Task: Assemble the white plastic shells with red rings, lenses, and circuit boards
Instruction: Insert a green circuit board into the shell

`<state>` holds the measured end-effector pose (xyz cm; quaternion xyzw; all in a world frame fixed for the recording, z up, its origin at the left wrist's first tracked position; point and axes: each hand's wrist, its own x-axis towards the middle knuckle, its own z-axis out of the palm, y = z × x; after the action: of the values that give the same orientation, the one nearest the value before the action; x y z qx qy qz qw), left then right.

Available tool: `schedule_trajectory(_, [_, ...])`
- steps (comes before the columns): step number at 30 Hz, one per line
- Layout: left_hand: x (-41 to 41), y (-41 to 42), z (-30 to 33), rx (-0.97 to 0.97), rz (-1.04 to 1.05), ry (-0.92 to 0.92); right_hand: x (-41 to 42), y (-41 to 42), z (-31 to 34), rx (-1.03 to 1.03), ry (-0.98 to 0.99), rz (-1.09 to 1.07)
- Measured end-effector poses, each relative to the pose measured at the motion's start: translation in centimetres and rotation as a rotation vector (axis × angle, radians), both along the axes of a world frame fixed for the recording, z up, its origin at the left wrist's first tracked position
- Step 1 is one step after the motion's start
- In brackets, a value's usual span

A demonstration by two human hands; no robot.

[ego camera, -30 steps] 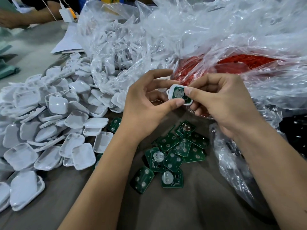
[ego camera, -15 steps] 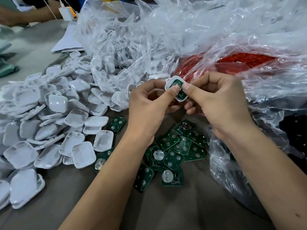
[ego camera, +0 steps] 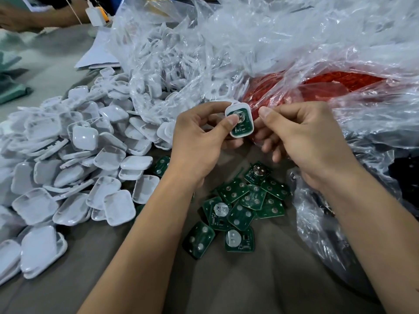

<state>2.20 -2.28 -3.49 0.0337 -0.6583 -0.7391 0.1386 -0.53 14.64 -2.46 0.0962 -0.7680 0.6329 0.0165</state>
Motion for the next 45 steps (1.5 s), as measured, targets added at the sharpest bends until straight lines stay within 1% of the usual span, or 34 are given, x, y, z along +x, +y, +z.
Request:
schedule_trajectory(7, [0.05, 0.12, -0.04, -0.044, -0.042, -0.004, 0.17, 0.16, 0.17, 0.017, 0.061, 0.005])
schedule_trajectory(14, [0.2, 0.19, -0.01, -0.072, -0.026, 0.028, 0.43, 0.06, 0.35, -0.013, 0.062, 0.039])
schedule_trajectory(20, [0.26, 0.47, -0.03, -0.15, 0.011, 0.066, 0.3, 0.03, 0.45, -0.072, 0.031, 0.073])
schedule_trajectory(27, [0.31, 0.56, -0.03, -0.094, -0.01, 0.06, 0.22, 0.19, 0.56, -0.124, -0.049, 0.1])
schedule_trajectory(33, [0.4, 0.41, -0.03, -0.038, -0.024, 0.03, 0.2, 0.2, 0.46, -0.115, -0.073, 0.107])
schedule_trajectory(45, [0.29, 0.51, -0.28, -0.052, -0.049, 0.023, 0.19, 0.3, 0.32, -0.05, 0.034, 0.049])
